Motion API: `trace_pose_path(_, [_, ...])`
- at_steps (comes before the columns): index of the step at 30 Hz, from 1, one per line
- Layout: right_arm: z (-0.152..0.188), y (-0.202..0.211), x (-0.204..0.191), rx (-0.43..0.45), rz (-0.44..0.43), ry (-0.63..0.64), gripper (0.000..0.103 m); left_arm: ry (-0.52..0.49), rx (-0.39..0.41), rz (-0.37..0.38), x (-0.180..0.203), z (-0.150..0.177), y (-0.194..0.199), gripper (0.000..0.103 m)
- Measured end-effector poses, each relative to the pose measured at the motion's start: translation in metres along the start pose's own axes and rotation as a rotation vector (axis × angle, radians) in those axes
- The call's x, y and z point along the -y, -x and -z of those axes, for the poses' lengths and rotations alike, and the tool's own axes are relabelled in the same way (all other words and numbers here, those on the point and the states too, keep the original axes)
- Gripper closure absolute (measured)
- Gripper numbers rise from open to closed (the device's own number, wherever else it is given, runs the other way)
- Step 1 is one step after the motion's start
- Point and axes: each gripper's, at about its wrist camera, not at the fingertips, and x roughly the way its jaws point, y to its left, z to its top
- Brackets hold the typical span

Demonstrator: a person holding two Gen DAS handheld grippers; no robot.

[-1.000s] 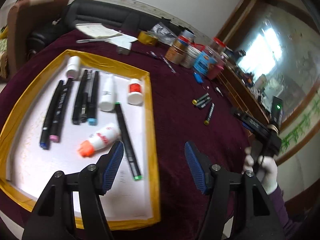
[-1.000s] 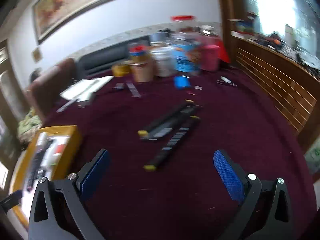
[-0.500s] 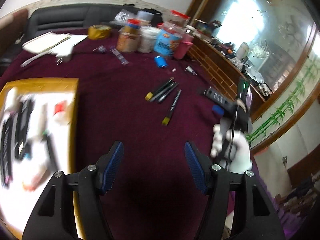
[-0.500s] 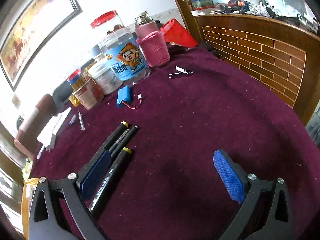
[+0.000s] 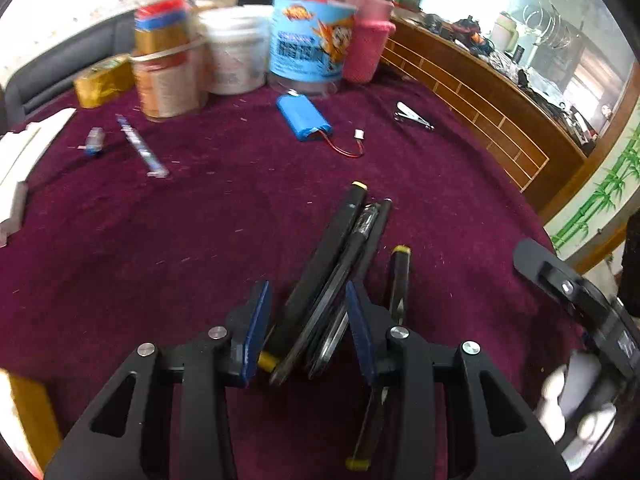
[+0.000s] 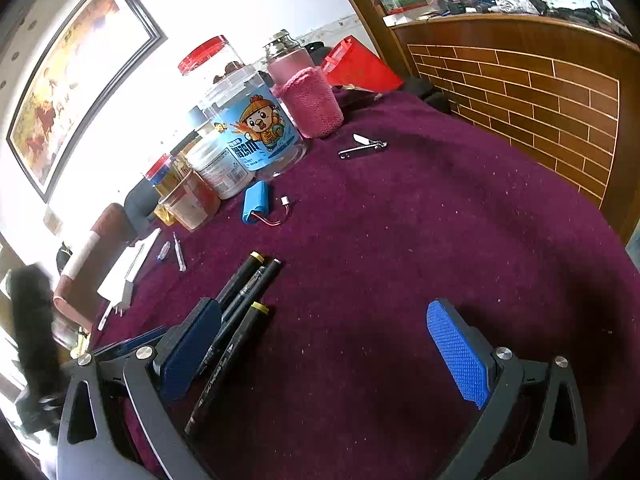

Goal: Organize rigid objects
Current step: 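Grasp a yellow-capped black marker with the left gripper, then lift the yellow-capped marker with the left gripper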

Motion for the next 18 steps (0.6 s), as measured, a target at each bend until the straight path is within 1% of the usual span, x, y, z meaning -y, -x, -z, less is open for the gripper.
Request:
trace_pose_path(2, [0.0, -0.002, -0.002, -0.004, -0.005, 0.007, 0.002, -0.022, -0.019, -0.031, 0.002, -0.005, -0.014, 0.067])
trace_pose_path(3, [0.0, -0.002, -0.003, -0.006, -0.005, 0.011, 0.002, -0.024, -0.022, -0.027, 0.001, -0.004, -0.017, 0.067])
trace_pose_path(5, [0.0, -0.004, -0.005, -0.014, -0.014, 0.018, 0.002, 0.001, -0.027, 0.004, -0.003, -0.005, -0.02, 0.069])
trace_pose_path(7, [0.001, -0.005, -0.007, -0.019, -0.013, 0.026, 0.002, 0.036, -0.022, 0.029, -0.01, -0.005, -0.018, 0.073])
trace_pose_path(9, [0.001, -0.007, -0.008, -0.022, -0.01, 0.028, 0.002, 0.05, -0.016, 0.038, -0.015, -0.003, -0.015, 0.084])
trace_pose_path(10, [0.001, -0.008, -0.008, -0.025, -0.009, 0.028, 0.002, 0.046, -0.016, 0.024, -0.018, 0.001, -0.013, 0.088])
trace_pose_path(13, [0.002, -0.01, -0.007, -0.034, 0.007, 0.026, 0.002, 0.023, -0.02, -0.001, -0.018, 0.011, -0.005, 0.089])
trace_pose_path(15, [0.003, -0.012, -0.007, -0.042, 0.017, 0.029, 0.002, 0.018, -0.031, -0.017, -0.016, 0.021, 0.003, 0.09])
trace_pose_path(16, [0.003, -0.014, -0.006, -0.046, 0.023, 0.031, 0.002, 0.022, -0.031, -0.029, -0.018, 0.031, 0.014, 0.09])
trace_pose_path(18, [0.004, -0.016, -0.006, -0.059, 0.03, 0.032, 0.002, 0.062, -0.051, 0.003, -0.021, 0.043, 0.024, 0.09])
